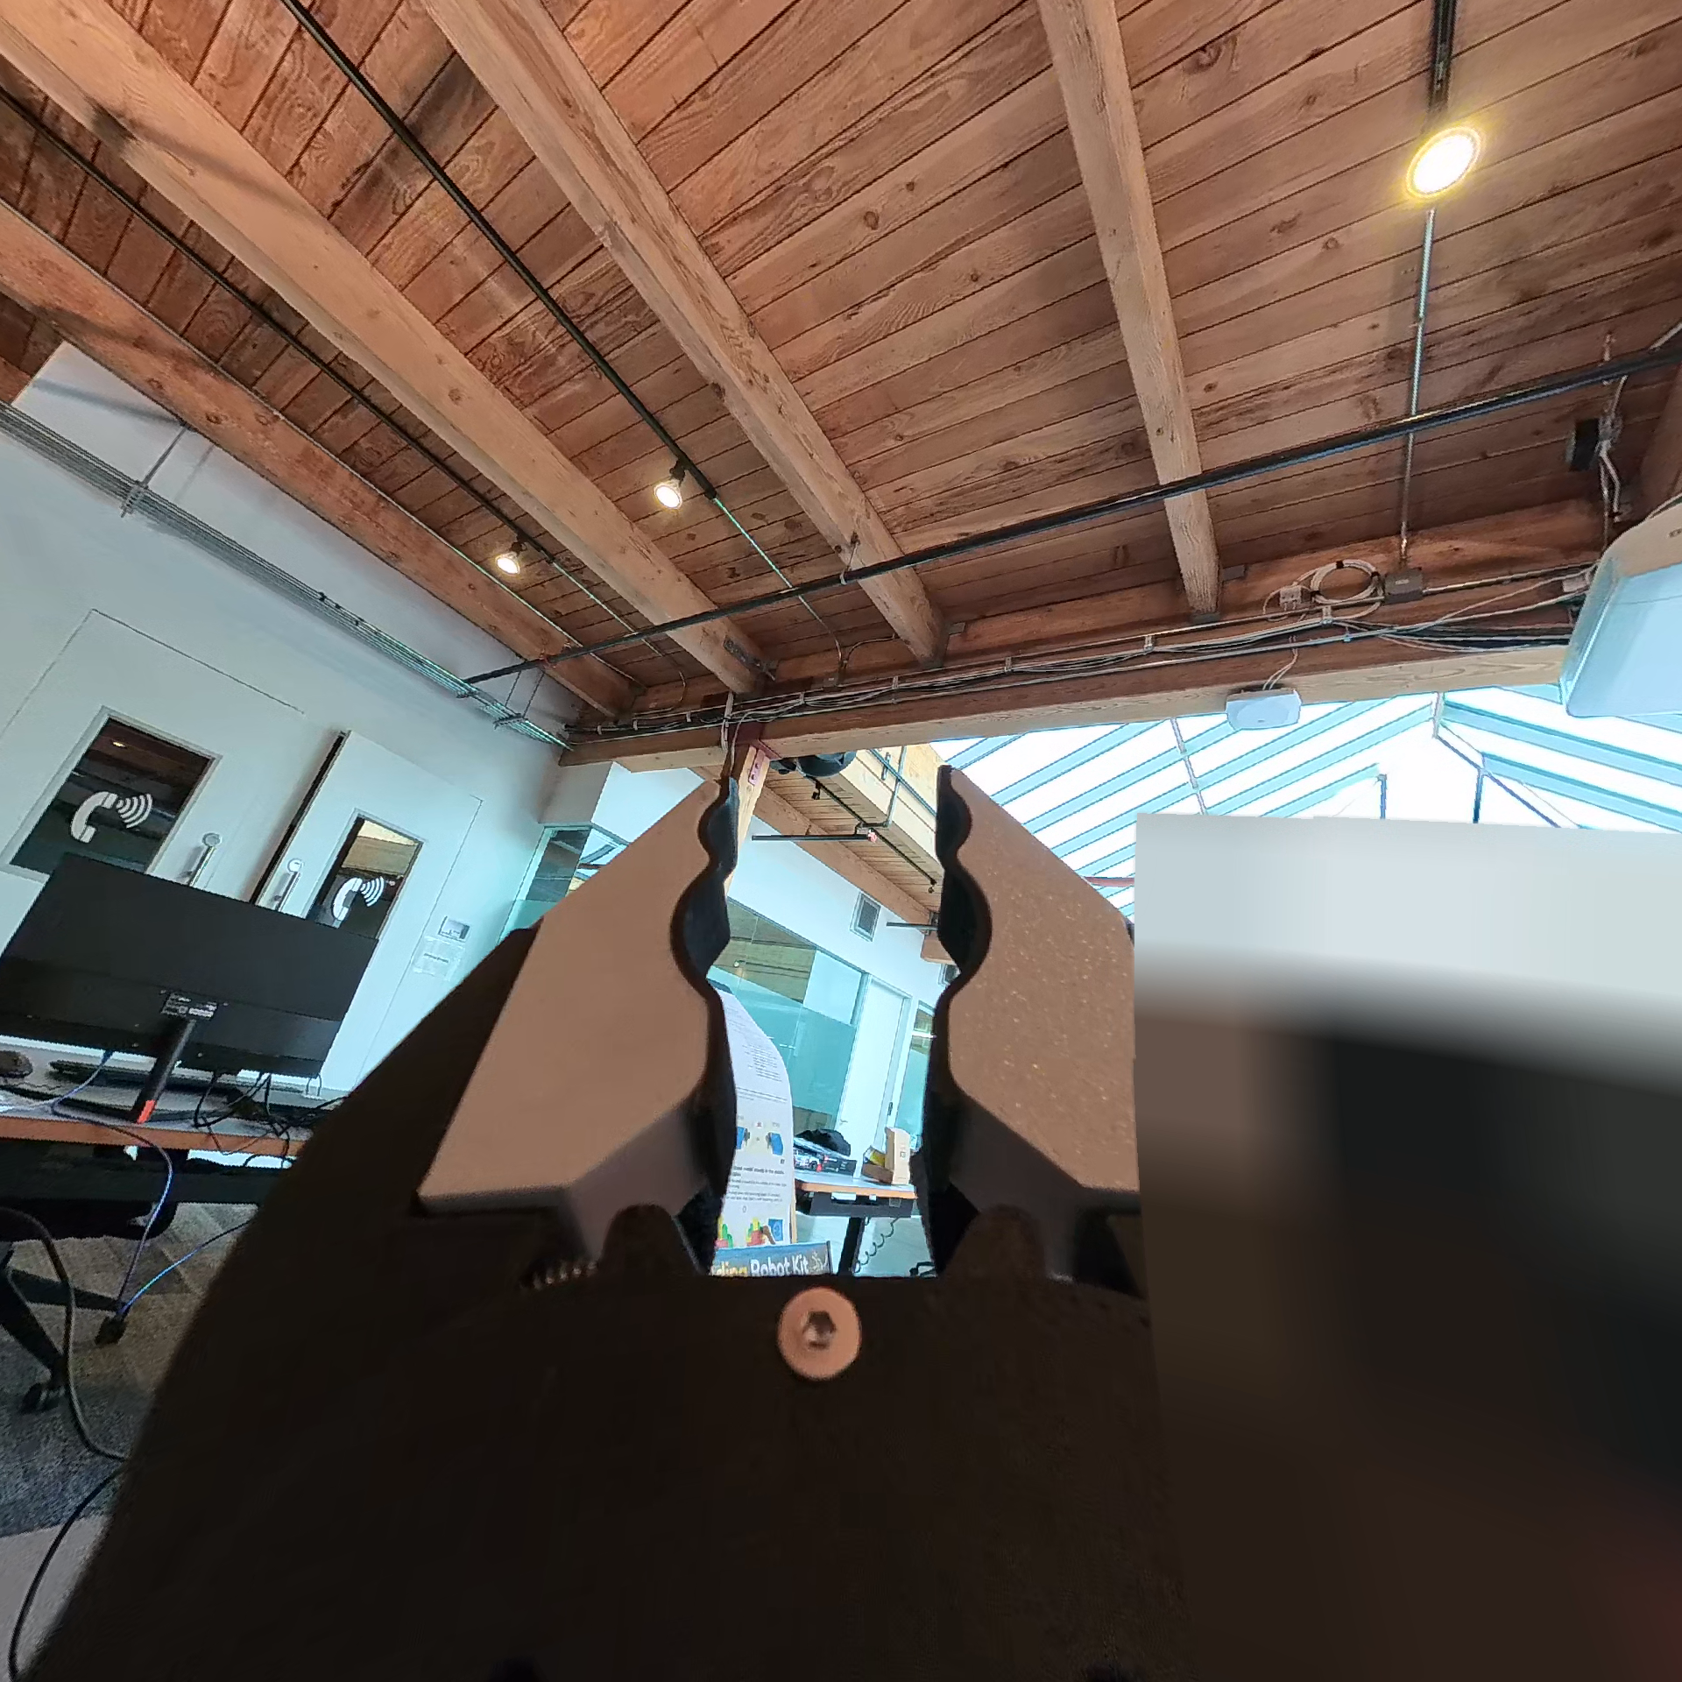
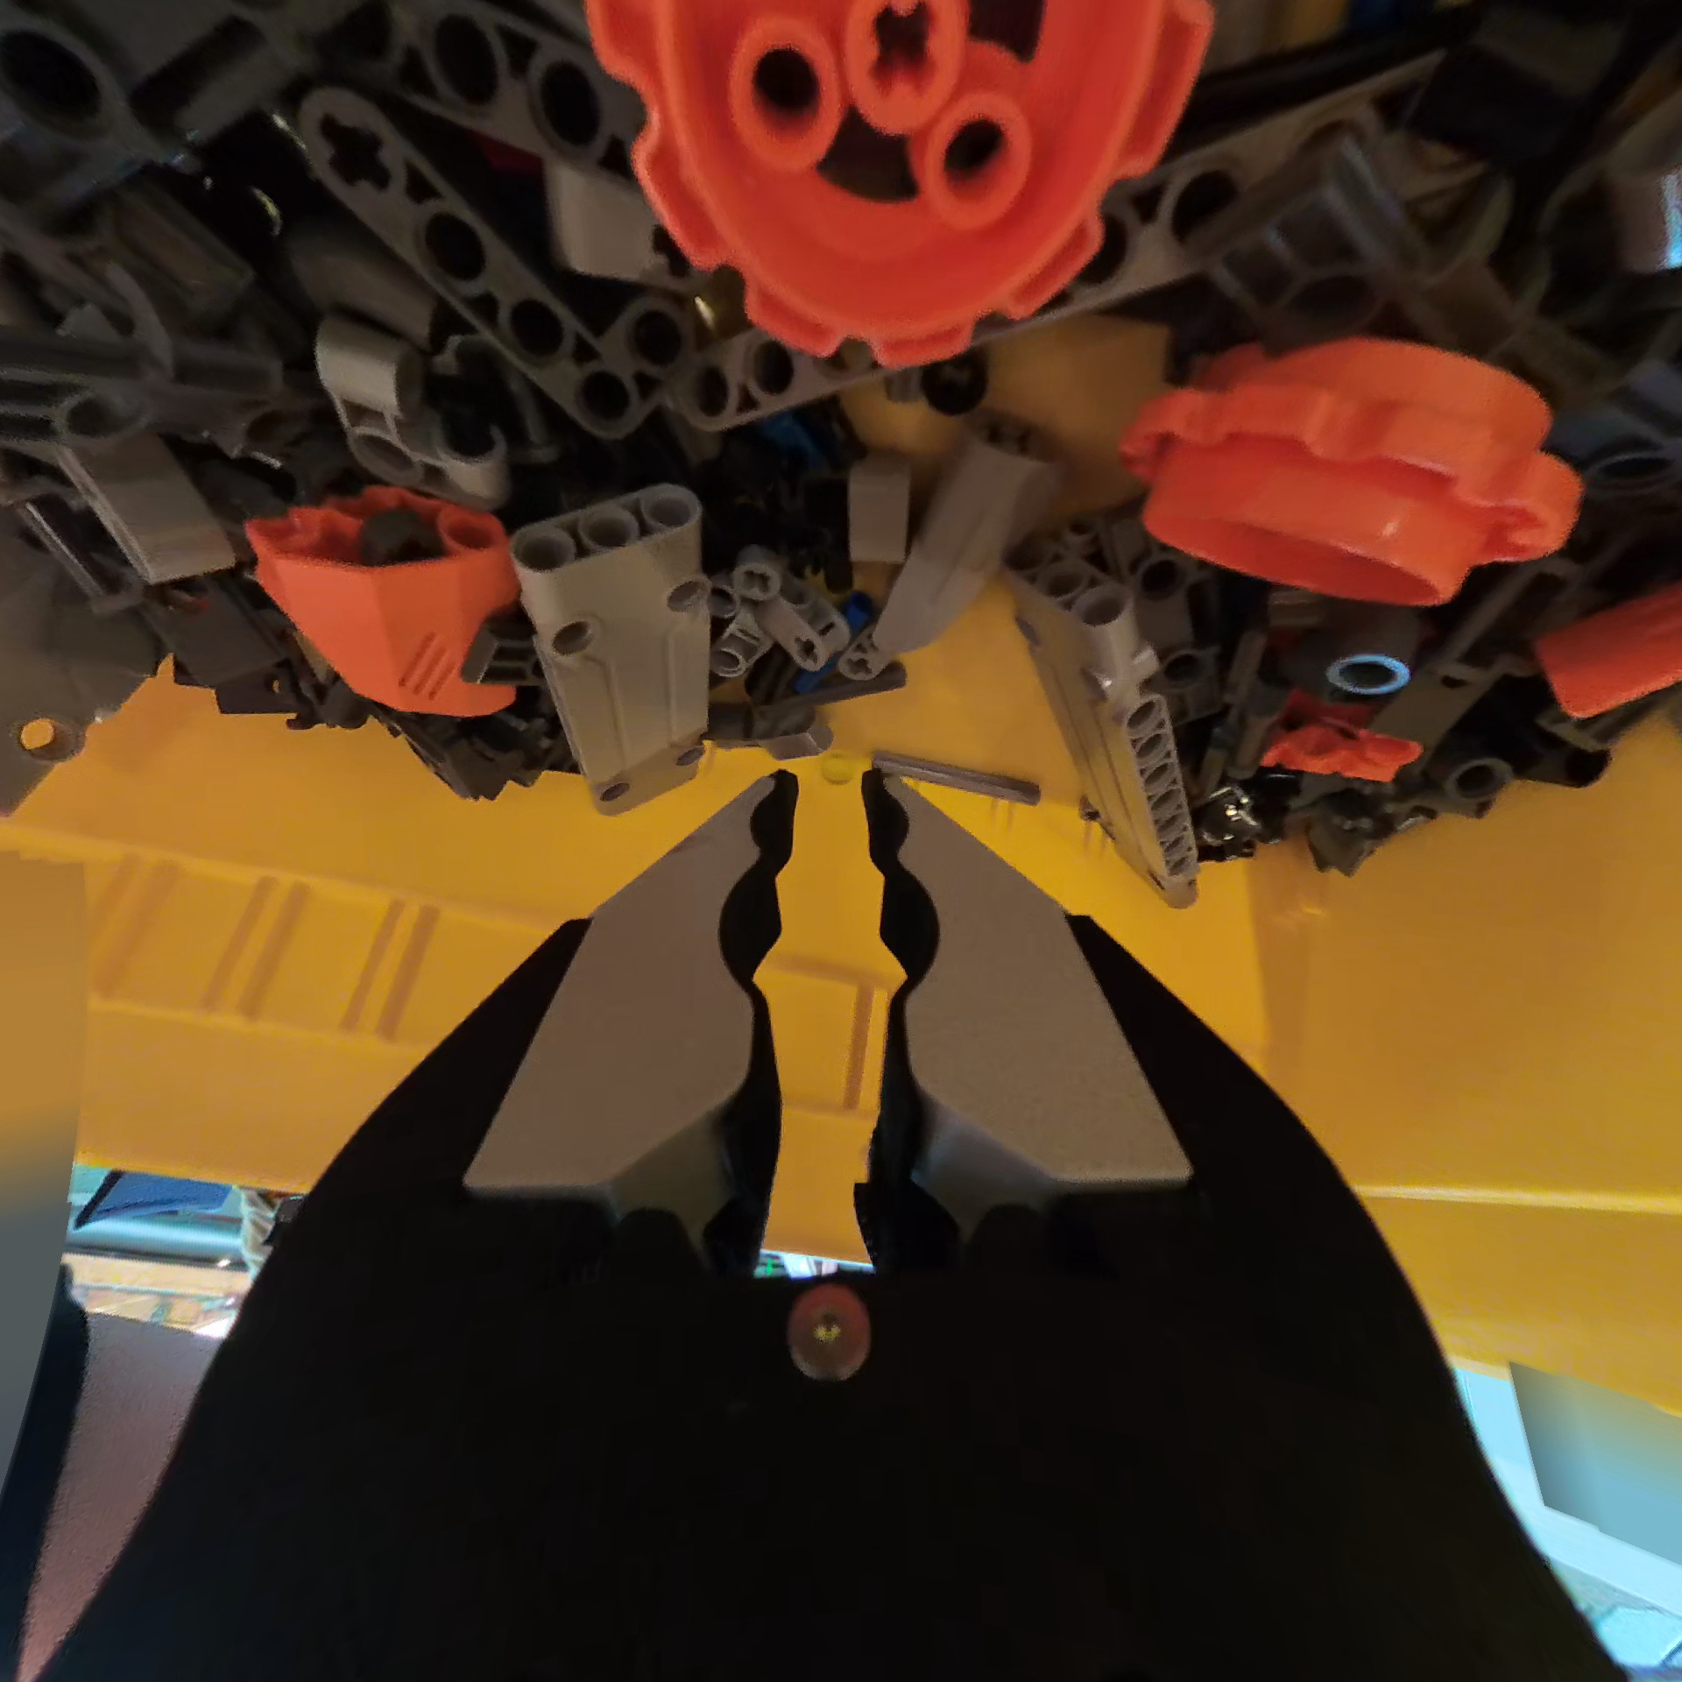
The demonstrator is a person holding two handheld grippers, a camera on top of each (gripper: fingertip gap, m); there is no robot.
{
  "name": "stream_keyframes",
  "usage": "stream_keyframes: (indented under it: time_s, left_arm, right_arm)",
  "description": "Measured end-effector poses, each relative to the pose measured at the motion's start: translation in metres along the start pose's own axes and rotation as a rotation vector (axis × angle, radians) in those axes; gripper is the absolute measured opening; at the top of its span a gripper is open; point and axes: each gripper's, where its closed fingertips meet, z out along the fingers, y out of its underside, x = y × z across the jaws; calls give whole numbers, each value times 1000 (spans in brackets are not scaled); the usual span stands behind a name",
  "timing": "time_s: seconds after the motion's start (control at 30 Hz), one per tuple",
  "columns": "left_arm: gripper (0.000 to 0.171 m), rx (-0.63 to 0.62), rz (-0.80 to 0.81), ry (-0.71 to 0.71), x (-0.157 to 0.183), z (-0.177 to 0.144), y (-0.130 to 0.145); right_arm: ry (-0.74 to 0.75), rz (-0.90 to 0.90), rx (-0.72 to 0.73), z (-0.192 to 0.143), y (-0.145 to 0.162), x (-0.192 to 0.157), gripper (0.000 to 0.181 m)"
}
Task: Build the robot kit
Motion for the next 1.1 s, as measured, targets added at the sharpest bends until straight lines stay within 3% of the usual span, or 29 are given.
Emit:
stream_keyframes:
  time_s: [0.5,0.87,1.1]
  left_arm:
    - [41,3,0,4,2,0,0]
    - [41,3,0,7,2,1,0]
    - [41,3,1,7,3,1,0]
  right_arm:
    - [-21,-4,-50,-1,0,-4,8]
    - [-118,-11,-73,0,1,-5,7]
    - [-46,-64,-78,1,2,0,6]
